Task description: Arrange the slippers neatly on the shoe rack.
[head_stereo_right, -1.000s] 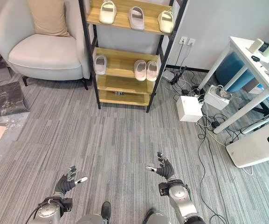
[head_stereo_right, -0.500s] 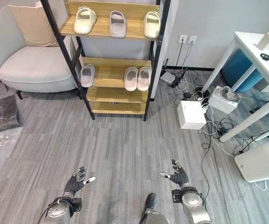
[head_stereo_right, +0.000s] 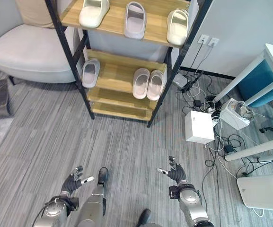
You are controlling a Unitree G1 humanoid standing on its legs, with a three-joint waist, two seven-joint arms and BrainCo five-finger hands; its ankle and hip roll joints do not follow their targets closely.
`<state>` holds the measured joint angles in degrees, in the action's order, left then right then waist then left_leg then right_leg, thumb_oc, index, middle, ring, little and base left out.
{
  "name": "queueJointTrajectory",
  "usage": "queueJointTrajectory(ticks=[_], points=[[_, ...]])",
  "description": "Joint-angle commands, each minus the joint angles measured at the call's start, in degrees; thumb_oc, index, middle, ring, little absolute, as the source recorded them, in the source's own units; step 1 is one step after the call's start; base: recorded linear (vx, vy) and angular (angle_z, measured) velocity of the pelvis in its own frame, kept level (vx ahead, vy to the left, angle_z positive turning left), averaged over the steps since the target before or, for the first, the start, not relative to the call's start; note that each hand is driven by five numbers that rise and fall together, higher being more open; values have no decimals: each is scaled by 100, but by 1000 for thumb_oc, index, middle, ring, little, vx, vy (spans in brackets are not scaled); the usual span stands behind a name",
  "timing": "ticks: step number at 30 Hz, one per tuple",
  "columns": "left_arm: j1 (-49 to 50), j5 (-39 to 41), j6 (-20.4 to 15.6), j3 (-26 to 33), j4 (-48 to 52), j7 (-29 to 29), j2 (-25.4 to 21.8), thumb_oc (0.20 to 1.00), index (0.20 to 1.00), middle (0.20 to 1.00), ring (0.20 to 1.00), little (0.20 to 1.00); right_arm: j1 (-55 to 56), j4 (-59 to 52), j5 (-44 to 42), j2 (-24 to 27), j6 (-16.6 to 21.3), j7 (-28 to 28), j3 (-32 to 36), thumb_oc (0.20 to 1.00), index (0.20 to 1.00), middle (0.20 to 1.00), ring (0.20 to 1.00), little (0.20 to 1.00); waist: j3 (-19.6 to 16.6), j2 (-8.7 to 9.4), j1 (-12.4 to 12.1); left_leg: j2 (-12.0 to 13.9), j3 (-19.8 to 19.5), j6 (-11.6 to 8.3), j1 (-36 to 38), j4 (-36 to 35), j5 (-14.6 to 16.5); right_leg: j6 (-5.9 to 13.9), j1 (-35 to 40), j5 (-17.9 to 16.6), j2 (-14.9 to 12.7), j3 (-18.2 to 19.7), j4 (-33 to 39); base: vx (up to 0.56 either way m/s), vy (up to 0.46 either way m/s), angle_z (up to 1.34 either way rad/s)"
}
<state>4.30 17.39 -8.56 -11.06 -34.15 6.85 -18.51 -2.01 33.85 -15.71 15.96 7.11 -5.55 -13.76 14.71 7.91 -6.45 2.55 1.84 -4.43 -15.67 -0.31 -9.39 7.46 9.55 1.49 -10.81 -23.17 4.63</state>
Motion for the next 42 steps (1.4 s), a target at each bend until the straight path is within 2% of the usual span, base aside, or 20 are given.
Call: queueJointTrajectory(ticks=[1,2,3,5,10,14,15,17,19,23,25,27,30,32,33,34,36,37,39,42], points=[[-39,161,-210,-72,380,-38,-145,1000,1000,1000,1000,1000,-300,-214,76,187,264,15,64,1000,1000,1000,1000,1000,-143,-60,-111,5,-205,59,314,168,458,115,-476,138,297,17,-714,293,290,-31],[-26,180,-235,-70,463,-38,-182,1000,1000,1000,1000,1000,-323,-152,8,61,233,45,99,1000,1000,1000,1000,1000,-155,-35,-138,-113,-73,244,428,349,666,284,-673,89,42,128,-1451,293,289,-14],[-28,180,-234,-71,464,-38,-182,1000,1000,1000,1000,1000,-324,-152,8,61,233,45,102,1000,1000,1000,1000,1000,-169,-37,-139,-112,-72,248,406,350,658,284,-694,79,43,130,-1450,394,392,-30],[-6,251,-246,-63,568,-33,-199,1000,1000,1000,1000,1000,-326,-126,23,2,197,89,118,1000,1000,1000,1000,1000,-124,-86,-144,-318,29,516,699,500,979,490,-971,-302,-338,158,-2529,309,270,-28],[22,271,-242,-133,671,-38,-162,1000,1000,1000,1000,1000,-231,-38,-32,-71,157,71,215,1000,1000,1000,1000,1000,-117,-219,-21,-479,50,707,1204,404,1255,473,-1315,-786,-632,42,-2983,304,176,3],[24,293,-230,-131,714,-75,-140,1000,1000,1000,1000,1000,-178,-23,-85,-10,135,130,242,1000,1000,1000,1000,1000,-49,-238,65,-579,-145,657,1515,287,1410,435,-1591,-819,-588,-201,-1815,322,-18,4],[10,233,-218,-74,696,-70,-146,1000,1000,1000,1000,1000,-162,22,-93,1,155,109,265,1000,1000,1000,1000,1000,-32,-220,116,-557,-239,569,1684,220,1491,458,-1851,-936,-409,-241,-864,239,-70,11],[14,205,-203,4,751,-86,-195,1000,1000,1000,1000,1000,-152,-10,-75,12,134,80,272,1000,1000,1000,1000,1000,-13,-189,172,-539,-311,496,1767,215,1557,580,-2046,-1204,-418,-333,-395,351,-99,24],[-2,146,-197,20,725,-92,-217,1000,1000,1000,1000,1000,-157,5,-62,-3,134,58,275,1000,1000,1000,1000,1000,-15,-179,194,-532,-339,470,1806,247,1624,597,-2044,-1288,-376,-314,-240,326,-80,34],[-15,114,-197,48,456,-110,-122,1000,1000,1000,1000,1000,0,75,-117,8,148,62,366,1000,1000,1000,1000,1000,-232,-162,274,-571,-431,324,2084,752,2146,410,-1699,-1151,-197,-257,-136,387,-54,35],[2,139,-199,54,445,-108,-89,1000,1000,1000,1000,1000,30,75,-143,24,160,73,383,1000,1000,1000,1000,1000,-268,-168,289,-594,-450,266,2065,916,2100,374,-1619,-1128,-194,-349,-113,285,-44,27],[25,176,-240,44,419,-103,-61,1000,1000,1000,1000,1000,41,12,-258,88,219,91,379,1000,1000,1000,1000,1000,-214,-236,206,-546,-430,-76,1650,2184,1716,153,-1251,-931,-41,-468,-42,241,-77,19],[-22,244,-274,13,424,-102,-64,1000,1000,1000,1000,1000,-26,-15,-276,202,238,106,308,1000,1000,1000,1000,1000,-85,-197,90,-555,-356,-297,1100,3124,1366,-25,-999,-704,46,-539,16,124,-54,17],[-43,269,-267,-6,435,-101,-67,1000,1000,1000,1000,1000,-75,15,-300,213,237,90,296,1000,1000,1000,1000,1000,-60,-189,75,-413,-220,-282,949,3066,1347,-54,-957,-645,70,-552,37,72,-23,-5],[-62,283,-249,-25,449,-98,-69,1000,1000,1000,1000,1000,-125,29,-317,212,235,71,288,1000,1000,1000,1000,1000,-44,-178,65,-231,-70,-222,869,2715,1392,-45,-935,-573,76,-588,37,169,52,1],[-62,252,-238,-34,426,-102,-59,1000,1000,1000,1000,1000,-156,63,-338,202,242,71,293,1000,1000,1000,1000,1000,-85,-138,43,-65,35,-80,850,1951,1695,24,-891,-479,54,-586,37,232,98,7],[-60,228,-239,-30,402,-83,-53,1000,1000,1000,1000,1000,-164,86,-316,195,252,64,274,1000,1000,1000,1000,1000,-107,-162,29,98,23,-95,873,1369,1477,68,-888,-455,82,-539,37,181,112,14],[-34,137,-193,6,453,-50,-65,1000,1000,1000,1000,1000,-135,71,-288,170,240,68,236,1000,1000,1000,1000,1000,-159,-233,-2,594,-111,-214,783,574,813,114,-874,-385,130,-494,37,104,92,-2],[-21,105,-170,9,495,-63,-88,1000,1000,1000,1000,1000,-128,73,-244,194,225,75,193,1000,1000,1000,1000,1000,-146,-302,-24,712,-231,-264,755,290,586,123,-799,-329,131,-445,37,145,167,-31],[20,92,-189,-3,397,-118,-64,1000,1000,1000,1000,1000,-70,61,-235,165,219,86,230,1000,1000,1000,1000,1000,-293,-362,22,602,-241,-252,1036,3,661,142,-756,-349,100,-407,37,97,138,-44]])
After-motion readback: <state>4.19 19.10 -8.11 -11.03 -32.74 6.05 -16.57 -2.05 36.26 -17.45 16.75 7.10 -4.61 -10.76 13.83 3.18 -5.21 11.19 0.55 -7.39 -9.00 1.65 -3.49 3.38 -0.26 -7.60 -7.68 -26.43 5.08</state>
